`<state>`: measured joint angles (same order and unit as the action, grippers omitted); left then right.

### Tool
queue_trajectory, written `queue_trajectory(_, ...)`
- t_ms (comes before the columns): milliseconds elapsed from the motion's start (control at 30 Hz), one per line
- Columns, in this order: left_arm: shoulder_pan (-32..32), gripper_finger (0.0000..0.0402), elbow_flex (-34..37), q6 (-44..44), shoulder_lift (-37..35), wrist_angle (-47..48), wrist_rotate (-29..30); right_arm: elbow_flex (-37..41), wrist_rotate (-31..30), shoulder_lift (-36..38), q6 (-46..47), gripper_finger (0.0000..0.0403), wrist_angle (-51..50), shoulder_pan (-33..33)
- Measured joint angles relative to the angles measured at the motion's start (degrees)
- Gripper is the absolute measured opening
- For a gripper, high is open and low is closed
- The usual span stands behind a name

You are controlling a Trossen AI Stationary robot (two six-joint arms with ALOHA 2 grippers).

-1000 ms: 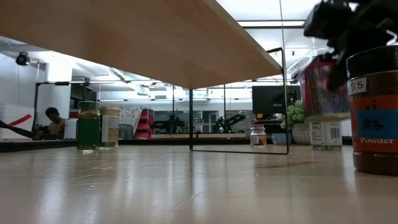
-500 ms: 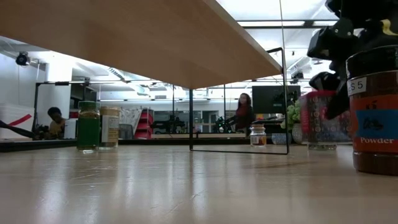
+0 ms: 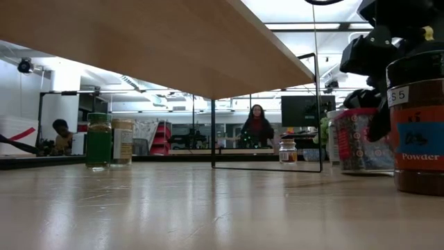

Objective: Shelf spices
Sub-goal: Remove the red seasoning can from the shelf

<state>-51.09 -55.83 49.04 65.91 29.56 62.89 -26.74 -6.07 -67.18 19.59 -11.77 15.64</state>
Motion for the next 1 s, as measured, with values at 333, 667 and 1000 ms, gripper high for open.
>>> queue_trajectory(333, 0.0, 0.0204, 0.0, 0.0, 0.0, 0.0, -0.5, -0.1, -0.7, 1.0, -0.3, 0.019, 0.1, 0.1)
queue_trajectory(667, 0.0, 0.0204, 0.0, 0.1, 0.0, 0.0, -0.5, -1.4, 0.1, 1.0, -0.1, 0.019, 0.5, 1.8)
queue_trajectory(1000, 0.0, 0.0204, 0.0, -0.3, 0.0, 0.1, -1.1, -2.0, -0.1, -0.3, 0.7, 0.021, 1.3, 3.6)
